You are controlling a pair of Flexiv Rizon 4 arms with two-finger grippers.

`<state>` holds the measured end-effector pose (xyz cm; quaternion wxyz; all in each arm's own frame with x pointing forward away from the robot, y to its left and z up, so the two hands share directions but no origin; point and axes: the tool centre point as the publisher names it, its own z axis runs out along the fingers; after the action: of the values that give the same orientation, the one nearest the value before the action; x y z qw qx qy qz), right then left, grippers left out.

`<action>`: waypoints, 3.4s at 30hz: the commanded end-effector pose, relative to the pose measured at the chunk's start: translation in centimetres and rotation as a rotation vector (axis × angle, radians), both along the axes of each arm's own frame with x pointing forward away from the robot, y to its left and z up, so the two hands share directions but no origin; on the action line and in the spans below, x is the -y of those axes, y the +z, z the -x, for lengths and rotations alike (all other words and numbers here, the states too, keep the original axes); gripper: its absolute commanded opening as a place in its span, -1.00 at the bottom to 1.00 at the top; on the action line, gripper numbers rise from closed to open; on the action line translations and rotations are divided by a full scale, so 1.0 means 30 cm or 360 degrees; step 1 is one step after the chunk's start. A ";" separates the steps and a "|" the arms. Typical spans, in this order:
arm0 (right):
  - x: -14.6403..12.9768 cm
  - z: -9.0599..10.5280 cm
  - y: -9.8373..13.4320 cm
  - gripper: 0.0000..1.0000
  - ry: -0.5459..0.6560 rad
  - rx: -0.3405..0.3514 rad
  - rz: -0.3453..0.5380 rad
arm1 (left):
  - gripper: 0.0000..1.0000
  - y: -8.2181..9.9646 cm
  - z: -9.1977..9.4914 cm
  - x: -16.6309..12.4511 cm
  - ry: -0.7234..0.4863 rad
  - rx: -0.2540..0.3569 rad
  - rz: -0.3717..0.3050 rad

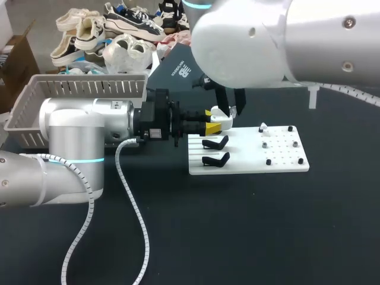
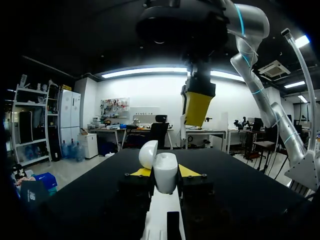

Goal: Pick up each earbud case from the left stands, insert the matching earbuds, close the lid, and place the case in the box.

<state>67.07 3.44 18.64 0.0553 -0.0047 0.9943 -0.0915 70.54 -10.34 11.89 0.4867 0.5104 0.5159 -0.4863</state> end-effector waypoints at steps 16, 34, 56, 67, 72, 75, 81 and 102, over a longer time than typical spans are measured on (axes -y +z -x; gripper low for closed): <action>0.001 -0.040 0.007 -1.00 -0.0388 0.0025 0.0078 | -1.00 -0.001 -0.004 0.000 -0.0003 0.0000 0.0001; -0.038 -0.047 -0.026 -1.00 -0.0369 -0.0008 0.0019 | -1.00 -0.001 -0.004 0.000 -0.0003 0.0000 0.0001; -0.053 -0.091 -0.056 -1.00 -0.0384 -0.0028 0.0048 | -1.00 -0.001 -0.004 0.000 -0.0003 0.0000 0.0001; -0.045 -0.097 -0.060 -1.00 -0.0402 -0.0031 0.0064 | -1.00 -0.001 -0.004 0.000 -0.0003 0.0000 0.0001; -0.042 -0.094 -0.062 -1.00 -0.0406 -0.0039 0.0068 | -1.00 -0.001 -0.004 0.000 -0.0003 0.0000 0.0001; -0.042 -0.093 -0.065 -1.00 -0.0408 -0.0042 0.0067 | -1.00 -0.001 -0.004 0.000 -0.0003 0.0000 0.0001; -0.039 -0.096 -0.075 -1.00 -0.0408 -0.0043 0.0080 | -1.00 -0.001 -0.004 0.000 -0.0003 0.0000 0.0001; -0.046 -0.102 -0.087 -0.29 -0.0393 -0.0063 0.0088 | -1.00 -0.001 -0.004 0.000 -0.0003 0.0000 0.0001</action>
<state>69.97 4.67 15.94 0.0251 0.1136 0.9854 -0.1246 70.58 -10.30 11.85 0.4867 0.5102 0.5162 -0.4861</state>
